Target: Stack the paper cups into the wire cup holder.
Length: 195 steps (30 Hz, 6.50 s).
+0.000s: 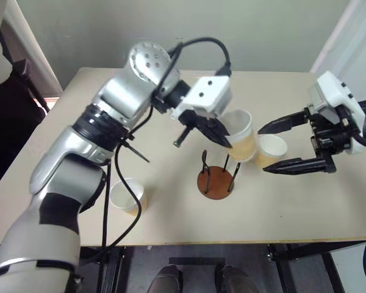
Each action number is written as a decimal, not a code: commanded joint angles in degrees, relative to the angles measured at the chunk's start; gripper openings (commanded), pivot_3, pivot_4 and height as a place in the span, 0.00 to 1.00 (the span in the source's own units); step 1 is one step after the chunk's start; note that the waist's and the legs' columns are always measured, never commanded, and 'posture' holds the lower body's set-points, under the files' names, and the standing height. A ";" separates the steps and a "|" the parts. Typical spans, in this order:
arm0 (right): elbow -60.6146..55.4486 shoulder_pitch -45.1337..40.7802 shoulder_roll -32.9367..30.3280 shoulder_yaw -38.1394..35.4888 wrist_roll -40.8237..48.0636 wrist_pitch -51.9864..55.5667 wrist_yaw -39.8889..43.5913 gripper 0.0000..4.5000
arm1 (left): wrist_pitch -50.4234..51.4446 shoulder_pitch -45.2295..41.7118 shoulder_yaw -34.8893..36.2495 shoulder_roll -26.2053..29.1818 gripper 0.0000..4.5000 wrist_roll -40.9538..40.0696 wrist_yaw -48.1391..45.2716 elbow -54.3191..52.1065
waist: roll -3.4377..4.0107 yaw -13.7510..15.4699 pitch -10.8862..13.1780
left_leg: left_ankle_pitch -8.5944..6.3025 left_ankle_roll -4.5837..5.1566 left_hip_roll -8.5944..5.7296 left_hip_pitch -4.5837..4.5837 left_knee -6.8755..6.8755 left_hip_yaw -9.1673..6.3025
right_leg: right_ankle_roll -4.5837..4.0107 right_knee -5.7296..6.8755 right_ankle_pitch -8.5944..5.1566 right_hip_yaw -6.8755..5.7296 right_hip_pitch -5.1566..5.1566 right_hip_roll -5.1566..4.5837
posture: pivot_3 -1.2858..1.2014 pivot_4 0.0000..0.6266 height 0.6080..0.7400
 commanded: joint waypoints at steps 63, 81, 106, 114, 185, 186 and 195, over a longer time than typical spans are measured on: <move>1.85 2.27 -4.83 -3.50 -2.15 -5.14 -0.96 0.99 | -6.46 -4.21 -12.59 6.19 0.00 -1.45 -2.21 -1.61 | 0.20 0.11 0.00 | -0.31 0.44 -0.07 -0.24 0.69 0.01 | 0.38 -0.12 -0.09 0.00 0.16 -0.05 | 0.52 0.24 1.00; 7.62 5.59 -3.25 4.93 -17.88 -15.28 -3.83 1.00 | -0.29 -1.12 12.64 -2.19 0.80 -0.05 3.86 11.94 | 0.28 0.22 -0.04 | -0.33 0.48 -0.09 -0.20 0.76 0.05 | 0.46 -0.10 -0.05 0.02 0.20 -0.08 | 0.52 0.24 1.00; 38.46 0.05 13.16 20.33 -48.23 -40.23 -3.46 0.58 | 19.32 24.92 30.59 11.88 0.81 0.89 7.33 -12.73 | 0.42 -0.17 -0.09 | -0.24 0.39 -0.08 0.03 0.70 0.09 | 0.38 0.03 -0.01 0.07 0.25 -0.05 | 0.52 0.24 1.00; 27.28 0.72 12.72 16.09 -43.40 -34.77 2.53 0.01 | 14.55 21.55 30.07 14.12 0.81 4.69 -0.76 -7.00 | 0.43 -0.30 -0.09 | -0.24 0.40 -0.08 0.00 0.64 0.08 | 0.32 -0.02 -0.04 0.07 0.23 -0.05 | 0.52 0.24 1.00; 4.73 -12.23 9.43 6.05 -13.70 -1.02 5.29 0.57 | 18.15 32.49 24.27 32.79 0.81 18.35 -0.12 -30.57 | 0.47 -1.01 -0.05 | 0.01 -0.05 -0.05 0.23 -0.18 -0.10 | -0.60 0.73 -0.66 0.00 -0.24 -0.04 | 0.52 0.24 1.00; 4.66 -12.31 9.11 6.09 -13.45 -0.78 5.34 0.57 | 18.11 32.99 24.25 32.99 0.81 18.35 -0.61 -30.72 | 0.47 -1.01 -0.05 | 0.01 -0.06 -0.04 0.23 -0.21 -0.10 | -0.61 0.76 -0.67 0.00 -0.27 -0.04 | 0.52 0.24 1.00; 2.70 -11.10 5.86 5.46 -9.58 0.09 7.24 0.57 | 15.74 34.67 22.14 37.02 0.81 18.20 -2.21 -30.21 | 0.47 -1.08 -0.05 | 0.03 -0.10 -0.01 0.20 -0.27 -0.12 | -0.67 0.80 -0.70 -0.03 -0.35 -0.02 | 0.52 0.24 1.00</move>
